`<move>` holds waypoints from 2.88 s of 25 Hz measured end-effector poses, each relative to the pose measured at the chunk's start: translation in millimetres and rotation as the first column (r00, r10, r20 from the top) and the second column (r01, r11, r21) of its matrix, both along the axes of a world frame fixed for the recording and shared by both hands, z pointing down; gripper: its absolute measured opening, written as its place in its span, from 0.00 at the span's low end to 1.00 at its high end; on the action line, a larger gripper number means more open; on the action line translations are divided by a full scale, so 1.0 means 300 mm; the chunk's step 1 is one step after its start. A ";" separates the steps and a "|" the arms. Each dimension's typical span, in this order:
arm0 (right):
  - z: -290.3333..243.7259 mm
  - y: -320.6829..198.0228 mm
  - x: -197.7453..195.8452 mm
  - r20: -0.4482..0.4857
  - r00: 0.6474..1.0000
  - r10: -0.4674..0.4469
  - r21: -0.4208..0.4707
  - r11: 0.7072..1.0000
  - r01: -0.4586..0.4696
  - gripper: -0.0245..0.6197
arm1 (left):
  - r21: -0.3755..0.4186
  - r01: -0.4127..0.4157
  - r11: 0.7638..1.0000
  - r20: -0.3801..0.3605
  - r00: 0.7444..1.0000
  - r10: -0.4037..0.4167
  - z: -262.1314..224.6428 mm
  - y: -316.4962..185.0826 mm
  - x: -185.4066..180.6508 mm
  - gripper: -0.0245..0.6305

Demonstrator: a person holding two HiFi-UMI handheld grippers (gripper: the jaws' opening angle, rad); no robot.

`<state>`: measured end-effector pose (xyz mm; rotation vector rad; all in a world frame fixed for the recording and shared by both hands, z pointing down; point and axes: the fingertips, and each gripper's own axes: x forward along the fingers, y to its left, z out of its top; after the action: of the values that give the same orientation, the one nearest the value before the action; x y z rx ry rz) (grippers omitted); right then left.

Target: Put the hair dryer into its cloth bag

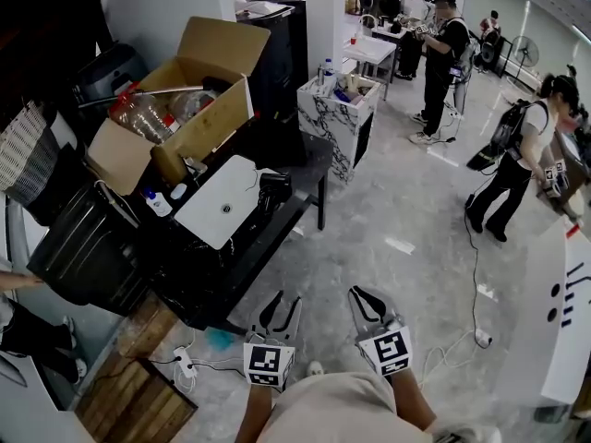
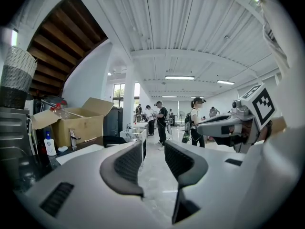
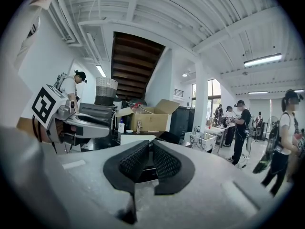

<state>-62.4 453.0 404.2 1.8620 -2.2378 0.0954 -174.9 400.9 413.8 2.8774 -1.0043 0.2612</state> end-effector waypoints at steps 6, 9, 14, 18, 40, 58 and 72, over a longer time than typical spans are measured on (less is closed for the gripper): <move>0.007 -0.075 -0.017 -0.023 1.000 -0.004 -0.003 1.000 0.004 0.06 | 0.001 0.001 1.000 -0.008 1.000 -0.001 0.016 -0.074 -0.018 0.26; 0.006 -0.114 -0.019 -0.062 0.998 -0.026 0.017 0.999 0.028 0.06 | 0.003 0.003 1.000 -0.027 1.000 -0.003 0.008 -0.108 -0.017 0.26; 0.006 -0.176 -0.013 -0.027 0.999 -0.021 0.008 1.000 0.022 0.06 | -0.001 0.019 1.000 -0.030 0.999 -0.019 0.019 -0.161 -0.013 0.26; 0.008 -0.244 0.008 -0.037 0.998 -0.047 0.028 0.998 0.048 0.06 | 0.006 0.032 0.999 -0.026 0.999 -0.032 0.022 -0.222 0.007 0.26; 0.046 -0.762 0.406 0.045 0.994 -0.095 -0.018 0.995 0.096 0.06 | 0.010 0.118 0.993 0.029 0.993 -0.118 0.059 -0.721 0.369 0.26; 0.111 -1.007 0.571 0.125 0.973 -0.193 -0.053 0.978 0.201 0.06 | -0.013 0.200 0.980 0.100 0.975 -0.198 0.087 -0.910 0.532 0.26; 0.167 -1.151 0.507 0.104 0.961 -0.255 -0.070 0.962 0.263 0.06 | -0.010 0.271 0.963 0.111 0.957 -0.268 0.124 -1.048 0.446 0.26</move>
<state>89.7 107.7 454.4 1.5370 -2.4791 0.2321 -41.1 86.5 450.9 2.6851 -1.3848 0.4084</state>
